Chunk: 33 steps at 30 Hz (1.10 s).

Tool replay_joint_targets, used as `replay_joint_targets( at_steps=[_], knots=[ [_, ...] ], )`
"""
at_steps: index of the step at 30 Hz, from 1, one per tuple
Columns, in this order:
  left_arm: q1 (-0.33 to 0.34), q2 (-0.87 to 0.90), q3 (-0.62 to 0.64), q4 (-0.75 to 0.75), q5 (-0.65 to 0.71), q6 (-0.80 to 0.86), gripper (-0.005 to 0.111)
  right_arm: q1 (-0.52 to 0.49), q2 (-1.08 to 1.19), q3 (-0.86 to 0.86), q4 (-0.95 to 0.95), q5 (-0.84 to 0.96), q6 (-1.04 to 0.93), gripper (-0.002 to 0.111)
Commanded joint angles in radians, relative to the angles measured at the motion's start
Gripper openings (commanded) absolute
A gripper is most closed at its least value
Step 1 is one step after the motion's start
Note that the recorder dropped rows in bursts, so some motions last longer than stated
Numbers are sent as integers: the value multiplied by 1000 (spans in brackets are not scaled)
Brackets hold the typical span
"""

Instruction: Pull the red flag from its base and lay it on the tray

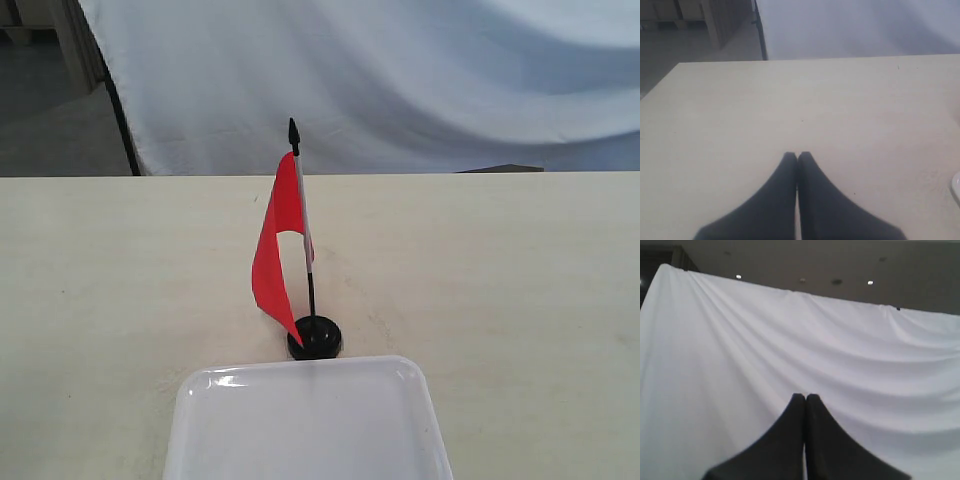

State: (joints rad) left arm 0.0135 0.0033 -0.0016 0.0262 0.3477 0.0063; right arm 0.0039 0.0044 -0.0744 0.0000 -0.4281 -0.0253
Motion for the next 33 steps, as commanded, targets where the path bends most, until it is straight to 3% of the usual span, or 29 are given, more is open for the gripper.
replay_joint_targets(
  at_steps=[1,7,21,33],
  knots=[
    [-3,-3,2,3,-5,-6,0,-1,-4,-125,0,63,2,-1],
    [-3,-3,2,3,-5,-6,0,-1,-4,-282,0,253,2,-1],
    [-3,-3,2,3,-5,-6,0,-1,355,-432,0,246,6,-1],
    [-3,-3,2,3,-5,-6,0,-1,705,-435,-18,291,-21,-1]
  ],
)
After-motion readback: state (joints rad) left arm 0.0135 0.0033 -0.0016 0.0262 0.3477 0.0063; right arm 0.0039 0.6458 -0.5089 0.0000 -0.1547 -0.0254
